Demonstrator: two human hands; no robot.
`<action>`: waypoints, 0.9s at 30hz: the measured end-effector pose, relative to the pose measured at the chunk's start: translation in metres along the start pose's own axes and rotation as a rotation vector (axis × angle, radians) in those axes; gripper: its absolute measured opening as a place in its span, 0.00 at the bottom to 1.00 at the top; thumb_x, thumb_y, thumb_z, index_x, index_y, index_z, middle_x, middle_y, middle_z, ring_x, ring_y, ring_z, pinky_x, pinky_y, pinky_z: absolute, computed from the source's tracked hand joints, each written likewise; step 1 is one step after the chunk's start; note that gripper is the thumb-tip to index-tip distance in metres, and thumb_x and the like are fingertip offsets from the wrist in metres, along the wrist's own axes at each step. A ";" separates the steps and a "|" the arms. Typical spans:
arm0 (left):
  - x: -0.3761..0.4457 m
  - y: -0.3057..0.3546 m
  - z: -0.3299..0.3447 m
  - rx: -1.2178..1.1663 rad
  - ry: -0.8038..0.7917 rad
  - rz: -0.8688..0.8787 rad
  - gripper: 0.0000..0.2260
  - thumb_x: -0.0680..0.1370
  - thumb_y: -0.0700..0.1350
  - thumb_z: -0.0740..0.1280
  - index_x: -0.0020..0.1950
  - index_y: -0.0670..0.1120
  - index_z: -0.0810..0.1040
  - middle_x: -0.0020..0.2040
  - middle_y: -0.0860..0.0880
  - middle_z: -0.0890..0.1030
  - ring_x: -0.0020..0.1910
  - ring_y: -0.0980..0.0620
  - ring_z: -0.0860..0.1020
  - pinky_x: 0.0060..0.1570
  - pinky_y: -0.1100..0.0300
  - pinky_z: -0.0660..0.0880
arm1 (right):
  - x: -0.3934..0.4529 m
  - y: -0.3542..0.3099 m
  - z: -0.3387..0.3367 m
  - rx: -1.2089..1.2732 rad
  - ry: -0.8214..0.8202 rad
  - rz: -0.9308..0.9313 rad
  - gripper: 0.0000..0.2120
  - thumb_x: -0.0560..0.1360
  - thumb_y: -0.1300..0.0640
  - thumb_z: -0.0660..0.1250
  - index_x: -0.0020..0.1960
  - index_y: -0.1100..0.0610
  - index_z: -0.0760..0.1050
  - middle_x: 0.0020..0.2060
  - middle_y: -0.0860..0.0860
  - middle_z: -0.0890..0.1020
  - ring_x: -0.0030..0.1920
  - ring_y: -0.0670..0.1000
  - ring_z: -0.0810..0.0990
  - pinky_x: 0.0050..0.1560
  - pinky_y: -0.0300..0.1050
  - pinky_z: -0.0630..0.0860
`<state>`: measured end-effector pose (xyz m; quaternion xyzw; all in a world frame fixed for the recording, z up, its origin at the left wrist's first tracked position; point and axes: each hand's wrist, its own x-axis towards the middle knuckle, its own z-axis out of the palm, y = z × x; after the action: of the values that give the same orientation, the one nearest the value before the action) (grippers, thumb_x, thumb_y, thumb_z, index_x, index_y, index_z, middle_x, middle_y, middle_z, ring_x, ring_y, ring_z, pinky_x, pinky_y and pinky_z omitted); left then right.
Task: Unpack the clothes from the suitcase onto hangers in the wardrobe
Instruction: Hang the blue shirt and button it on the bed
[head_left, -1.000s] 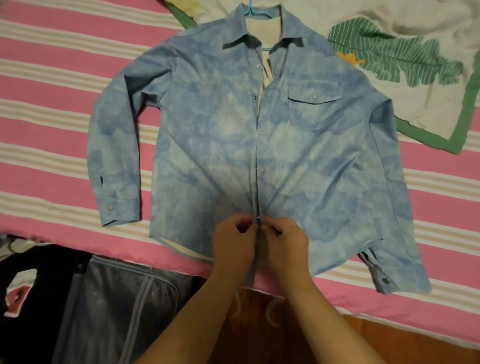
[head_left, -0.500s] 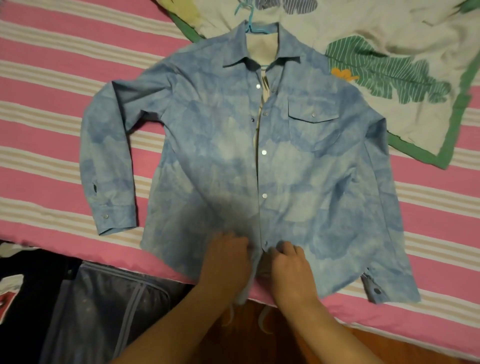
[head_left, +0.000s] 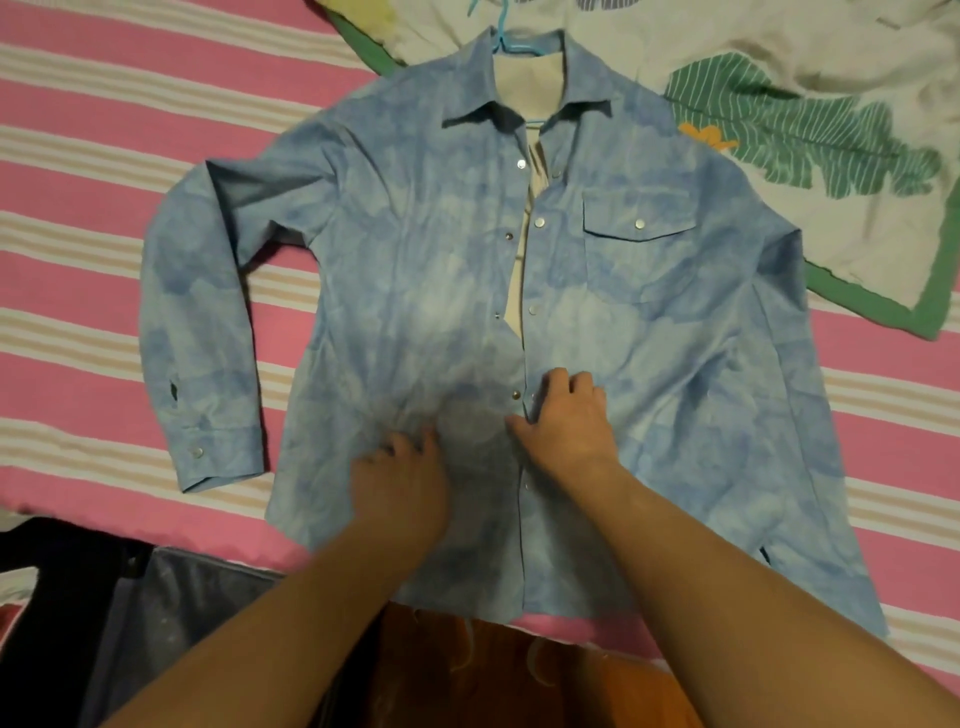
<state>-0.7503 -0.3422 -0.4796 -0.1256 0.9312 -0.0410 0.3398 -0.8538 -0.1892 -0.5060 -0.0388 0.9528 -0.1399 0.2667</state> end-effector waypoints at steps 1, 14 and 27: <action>0.007 0.006 -0.011 -0.076 0.078 0.028 0.19 0.81 0.50 0.59 0.72 0.49 0.71 0.65 0.43 0.74 0.62 0.41 0.75 0.57 0.50 0.72 | 0.003 -0.001 0.003 -0.001 0.013 0.006 0.25 0.74 0.42 0.68 0.63 0.55 0.66 0.60 0.54 0.69 0.62 0.57 0.68 0.58 0.55 0.74; 0.070 0.091 -0.008 -0.714 0.307 -0.150 0.13 0.82 0.53 0.64 0.59 0.44 0.72 0.61 0.43 0.73 0.63 0.44 0.70 0.58 0.54 0.68 | -0.005 0.032 -0.009 1.236 -0.089 0.359 0.03 0.76 0.65 0.71 0.43 0.61 0.81 0.37 0.55 0.85 0.39 0.53 0.84 0.43 0.44 0.80; 0.032 0.057 -0.031 -1.644 0.197 -0.197 0.11 0.76 0.39 0.74 0.41 0.56 0.81 0.42 0.54 0.84 0.45 0.55 0.83 0.54 0.55 0.80 | -0.033 -0.003 0.001 1.331 0.151 0.275 0.04 0.75 0.67 0.72 0.43 0.61 0.80 0.29 0.48 0.79 0.32 0.45 0.76 0.37 0.36 0.75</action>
<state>-0.8058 -0.2961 -0.4854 -0.4105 0.6744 0.6116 0.0515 -0.8252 -0.1871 -0.4895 0.2645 0.6763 -0.6631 0.1818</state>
